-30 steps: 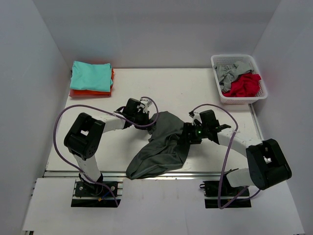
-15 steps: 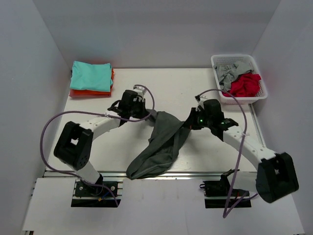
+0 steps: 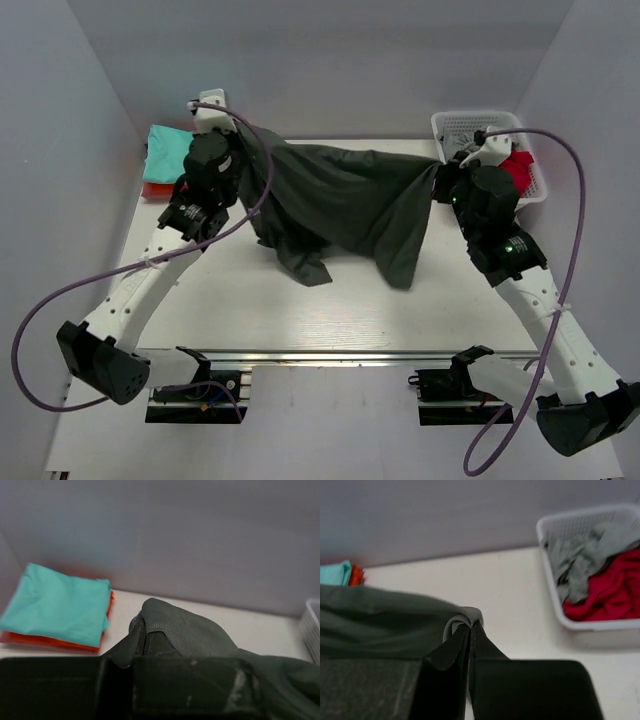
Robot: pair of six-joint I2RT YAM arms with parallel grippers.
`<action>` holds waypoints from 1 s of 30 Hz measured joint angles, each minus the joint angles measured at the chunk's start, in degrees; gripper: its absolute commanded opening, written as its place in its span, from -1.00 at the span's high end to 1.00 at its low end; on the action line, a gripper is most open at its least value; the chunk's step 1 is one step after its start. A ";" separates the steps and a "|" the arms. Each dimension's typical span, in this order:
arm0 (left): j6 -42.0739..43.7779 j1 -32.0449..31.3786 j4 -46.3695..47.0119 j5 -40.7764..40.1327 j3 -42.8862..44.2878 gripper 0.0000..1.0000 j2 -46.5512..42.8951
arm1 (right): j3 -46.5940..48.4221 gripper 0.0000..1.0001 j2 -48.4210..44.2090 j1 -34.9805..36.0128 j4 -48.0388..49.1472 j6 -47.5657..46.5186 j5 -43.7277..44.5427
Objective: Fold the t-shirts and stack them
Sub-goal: Flatten out the tshirt
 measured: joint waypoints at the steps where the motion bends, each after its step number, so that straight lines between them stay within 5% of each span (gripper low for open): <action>1: 0.87 0.00 -0.02 -2.16 1.09 1.00 -0.63 | 1.84 1.00 0.02 0.00 0.33 -1.20 1.20; 12: 9.05 -0.04 -0.68 -11.39 5.01 1.00 -10.67 | 16.15 1.00 -1.25 0.07 2.56 -13.05 5.05; 30: 11.30 -0.09 -7.45 13.03 13.22 1.00 -29.20 | 24.92 1.00 -17.05 0.42 -2.43 -18.86 -7.76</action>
